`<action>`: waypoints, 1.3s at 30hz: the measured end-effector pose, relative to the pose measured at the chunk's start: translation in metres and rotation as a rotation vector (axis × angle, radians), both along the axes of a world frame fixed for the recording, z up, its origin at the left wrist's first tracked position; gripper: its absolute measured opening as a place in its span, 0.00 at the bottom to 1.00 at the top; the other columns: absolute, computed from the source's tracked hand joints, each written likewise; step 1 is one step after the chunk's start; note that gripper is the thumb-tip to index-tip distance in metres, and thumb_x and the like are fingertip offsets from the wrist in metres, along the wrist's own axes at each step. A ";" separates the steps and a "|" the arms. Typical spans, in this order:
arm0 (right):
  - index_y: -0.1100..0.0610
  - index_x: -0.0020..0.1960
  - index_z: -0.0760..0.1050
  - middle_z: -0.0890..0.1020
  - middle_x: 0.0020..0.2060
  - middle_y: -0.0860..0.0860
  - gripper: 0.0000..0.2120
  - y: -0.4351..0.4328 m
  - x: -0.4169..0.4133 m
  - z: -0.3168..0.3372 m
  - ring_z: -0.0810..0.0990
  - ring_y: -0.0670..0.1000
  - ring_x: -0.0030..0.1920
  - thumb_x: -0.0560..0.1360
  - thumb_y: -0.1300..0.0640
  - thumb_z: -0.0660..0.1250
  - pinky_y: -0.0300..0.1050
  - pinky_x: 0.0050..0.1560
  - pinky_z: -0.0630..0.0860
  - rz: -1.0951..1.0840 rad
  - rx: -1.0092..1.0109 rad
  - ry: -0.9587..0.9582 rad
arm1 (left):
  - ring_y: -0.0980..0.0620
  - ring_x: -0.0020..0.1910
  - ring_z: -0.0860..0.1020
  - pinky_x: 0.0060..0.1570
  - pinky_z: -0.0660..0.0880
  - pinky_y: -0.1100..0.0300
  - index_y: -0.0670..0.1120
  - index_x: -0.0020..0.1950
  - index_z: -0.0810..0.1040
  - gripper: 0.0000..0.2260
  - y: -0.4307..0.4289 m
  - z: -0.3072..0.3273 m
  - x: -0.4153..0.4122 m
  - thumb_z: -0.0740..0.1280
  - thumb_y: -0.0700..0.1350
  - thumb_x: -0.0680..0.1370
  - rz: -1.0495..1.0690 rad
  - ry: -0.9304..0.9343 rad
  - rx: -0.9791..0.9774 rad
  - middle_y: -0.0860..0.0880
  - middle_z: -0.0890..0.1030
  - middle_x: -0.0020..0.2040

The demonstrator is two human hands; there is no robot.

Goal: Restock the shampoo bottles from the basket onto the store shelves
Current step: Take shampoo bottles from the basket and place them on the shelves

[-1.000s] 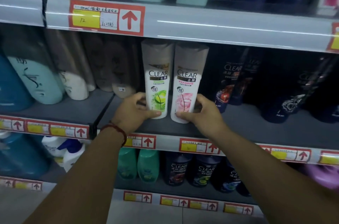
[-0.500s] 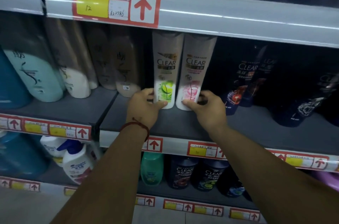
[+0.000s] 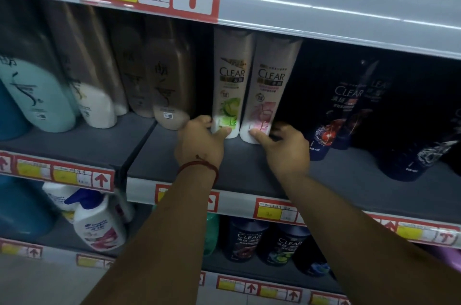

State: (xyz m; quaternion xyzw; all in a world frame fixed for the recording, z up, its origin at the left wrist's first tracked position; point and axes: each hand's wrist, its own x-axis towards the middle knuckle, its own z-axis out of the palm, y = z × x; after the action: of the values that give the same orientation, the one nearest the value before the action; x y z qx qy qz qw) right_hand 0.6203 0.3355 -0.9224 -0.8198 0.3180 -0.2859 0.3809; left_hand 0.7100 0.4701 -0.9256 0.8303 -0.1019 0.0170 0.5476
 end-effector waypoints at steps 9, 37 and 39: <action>0.48 0.58 0.79 0.84 0.53 0.46 0.22 0.001 0.002 -0.002 0.81 0.53 0.55 0.75 0.33 0.66 0.51 0.52 0.78 0.011 -0.089 0.120 | 0.44 0.60 0.78 0.57 0.77 0.46 0.52 0.65 0.79 0.21 -0.003 0.003 -0.001 0.72 0.59 0.74 0.037 -0.006 0.084 0.49 0.81 0.60; 0.52 0.62 0.72 0.82 0.57 0.55 0.26 0.004 0.007 0.000 0.79 0.60 0.57 0.80 0.32 0.54 0.51 0.50 0.71 0.002 -0.218 0.323 | 0.44 0.64 0.75 0.59 0.76 0.46 0.52 0.70 0.75 0.24 -0.004 -0.003 0.004 0.70 0.58 0.76 -0.013 -0.054 0.160 0.48 0.79 0.66; 0.53 0.62 0.72 0.82 0.57 0.55 0.26 0.004 0.007 0.000 0.79 0.60 0.57 0.80 0.33 0.54 0.50 0.48 0.70 0.003 -0.224 0.330 | 0.43 0.66 0.74 0.61 0.75 0.45 0.51 0.72 0.73 0.24 -0.004 -0.004 0.005 0.69 0.57 0.77 -0.022 -0.052 0.166 0.48 0.77 0.67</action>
State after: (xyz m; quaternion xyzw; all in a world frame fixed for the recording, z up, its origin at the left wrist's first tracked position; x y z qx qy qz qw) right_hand 0.6273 0.3395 -0.9226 -0.8934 0.3409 -0.1807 0.2303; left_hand 0.7146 0.4662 -0.9294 0.8711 -0.1259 0.0240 0.4742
